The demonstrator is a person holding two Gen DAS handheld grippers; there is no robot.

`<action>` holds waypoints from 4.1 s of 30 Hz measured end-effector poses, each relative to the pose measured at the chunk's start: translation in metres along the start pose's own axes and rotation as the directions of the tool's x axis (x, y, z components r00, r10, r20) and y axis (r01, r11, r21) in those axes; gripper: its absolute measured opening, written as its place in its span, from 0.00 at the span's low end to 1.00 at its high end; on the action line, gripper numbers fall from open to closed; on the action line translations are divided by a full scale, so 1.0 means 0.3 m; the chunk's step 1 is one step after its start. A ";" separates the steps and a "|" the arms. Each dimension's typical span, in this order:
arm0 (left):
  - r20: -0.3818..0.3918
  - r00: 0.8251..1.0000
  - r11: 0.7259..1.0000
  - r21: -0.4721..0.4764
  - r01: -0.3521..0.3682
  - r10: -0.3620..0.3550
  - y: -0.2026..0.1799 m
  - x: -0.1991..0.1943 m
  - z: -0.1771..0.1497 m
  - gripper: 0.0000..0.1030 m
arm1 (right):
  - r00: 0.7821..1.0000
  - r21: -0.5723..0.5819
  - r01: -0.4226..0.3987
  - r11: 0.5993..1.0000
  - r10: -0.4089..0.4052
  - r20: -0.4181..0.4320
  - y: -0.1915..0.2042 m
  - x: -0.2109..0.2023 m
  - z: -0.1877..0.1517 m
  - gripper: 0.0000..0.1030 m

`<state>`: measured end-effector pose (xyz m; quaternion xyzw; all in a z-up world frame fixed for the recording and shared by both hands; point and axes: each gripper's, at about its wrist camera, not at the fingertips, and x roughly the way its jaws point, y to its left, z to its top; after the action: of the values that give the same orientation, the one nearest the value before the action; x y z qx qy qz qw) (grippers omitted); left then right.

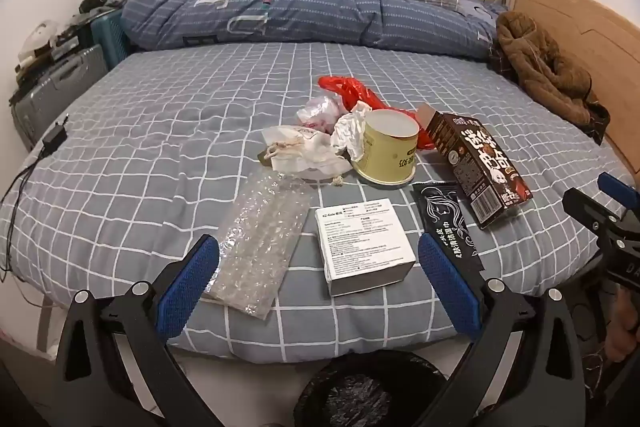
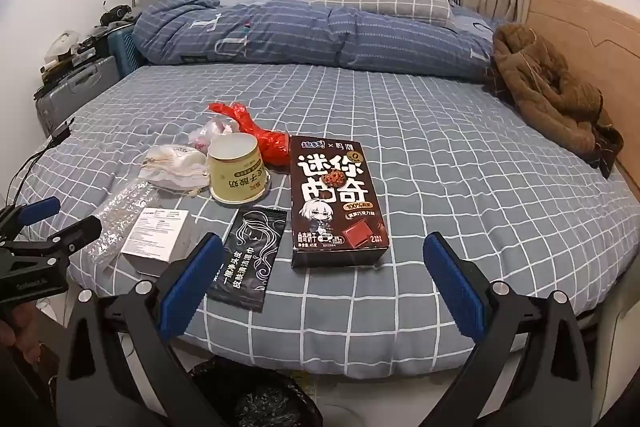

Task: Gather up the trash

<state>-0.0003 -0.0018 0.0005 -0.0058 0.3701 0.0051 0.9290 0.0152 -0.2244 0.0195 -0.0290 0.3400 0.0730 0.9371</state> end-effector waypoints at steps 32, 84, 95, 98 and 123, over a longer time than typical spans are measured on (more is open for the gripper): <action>0.008 1.000 1.000 -0.022 -0.013 0.014 0.031 -0.006 0.013 0.94 | 1.000 0.018 0.000 1.000 0.000 -0.013 -0.002 0.002 -0.009 0.93; 0.011 1.000 0.999 -0.043 -0.021 0.022 0.032 -0.012 0.011 0.94 | 1.000 0.012 -0.020 1.000 0.020 -0.014 0.024 0.009 -0.005 0.93; -0.007 1.000 0.999 -0.043 -0.020 0.020 0.014 0.003 0.014 0.94 | 1.000 0.013 -0.020 1.000 0.020 -0.015 0.022 0.014 -0.004 0.93; -0.020 1.000 0.999 -0.042 -0.022 0.021 0.003 0.022 0.016 0.94 | 1.000 0.004 -0.016 1.000 0.016 -0.020 0.023 0.028 0.005 0.93; -0.192 0.981 0.999 -0.018 -0.028 0.024 -0.156 0.314 0.003 0.94 | 0.972 0.038 -0.043 0.998 0.050 -0.229 -0.070 0.446 0.092 0.93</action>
<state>0.0693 -0.0481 -0.0633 -0.0111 0.4579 0.0204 0.8887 0.1373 -0.2265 -0.0452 -0.0142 0.4479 0.0855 0.8899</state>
